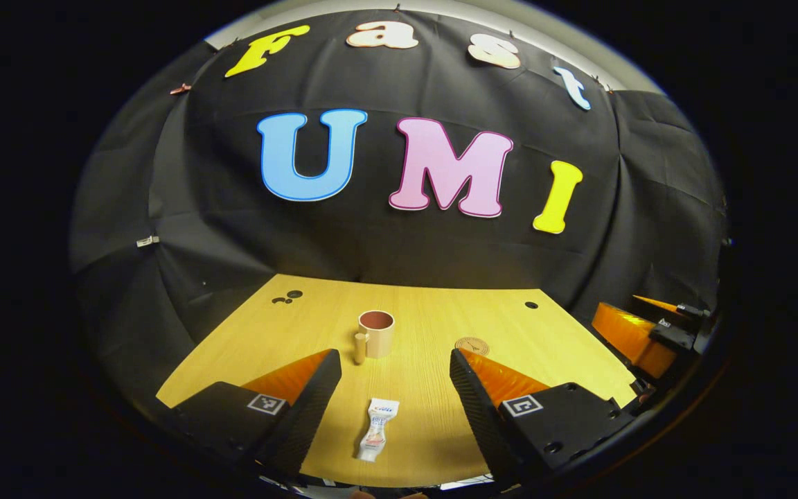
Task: Put the toothbrush and toothpaste on the desktop into the cup, then pick up the cup and place it on the coaster on the desktop.
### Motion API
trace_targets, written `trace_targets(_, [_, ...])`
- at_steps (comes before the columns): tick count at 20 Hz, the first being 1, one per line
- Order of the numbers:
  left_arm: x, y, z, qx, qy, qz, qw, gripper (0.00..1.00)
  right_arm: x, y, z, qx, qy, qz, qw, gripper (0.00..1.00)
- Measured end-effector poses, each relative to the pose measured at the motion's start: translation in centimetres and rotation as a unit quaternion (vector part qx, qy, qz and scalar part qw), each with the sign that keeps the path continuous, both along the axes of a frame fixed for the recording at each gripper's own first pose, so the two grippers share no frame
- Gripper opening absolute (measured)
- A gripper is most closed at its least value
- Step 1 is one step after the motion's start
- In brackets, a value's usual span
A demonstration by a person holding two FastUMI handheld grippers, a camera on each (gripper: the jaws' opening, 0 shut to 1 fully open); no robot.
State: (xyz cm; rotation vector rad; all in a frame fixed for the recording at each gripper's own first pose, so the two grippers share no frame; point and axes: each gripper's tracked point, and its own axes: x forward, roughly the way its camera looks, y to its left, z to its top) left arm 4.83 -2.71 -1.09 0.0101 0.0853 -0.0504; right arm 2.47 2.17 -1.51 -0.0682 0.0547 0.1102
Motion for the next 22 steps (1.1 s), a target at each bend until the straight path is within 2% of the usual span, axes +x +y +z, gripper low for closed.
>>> trace_targets(6, [2.6, 1.4, -1.6, 0.01, 0.032, 0.007, 0.999, 0.98, 1.3, 0.0, -1.2, 0.004, 0.021, 0.01, 1.0, 0.98])
trace_targets(12, [5.6, 2.6, -7.0, 0.021, 0.097, 0.021, 0.995, 0.98, 3.7, 0.3, -3.1, 0.007, 0.05, 0.025, 0.998, 0.98])
trace_targets(18, [7.3, 2.4, -13.4, 0.03, 0.171, 0.012, 0.985, 0.98, 6.7, 1.1, -6.0, 0.007, 0.093, 0.046, 0.995, 0.98])
trace_targets(22, [8.4, 2.7, -17.9, 0.067, 0.218, 0.008, 0.974, 0.98, 8.3, 1.0, -7.9, 0.008, 0.126, 0.05, 0.991, 0.98])
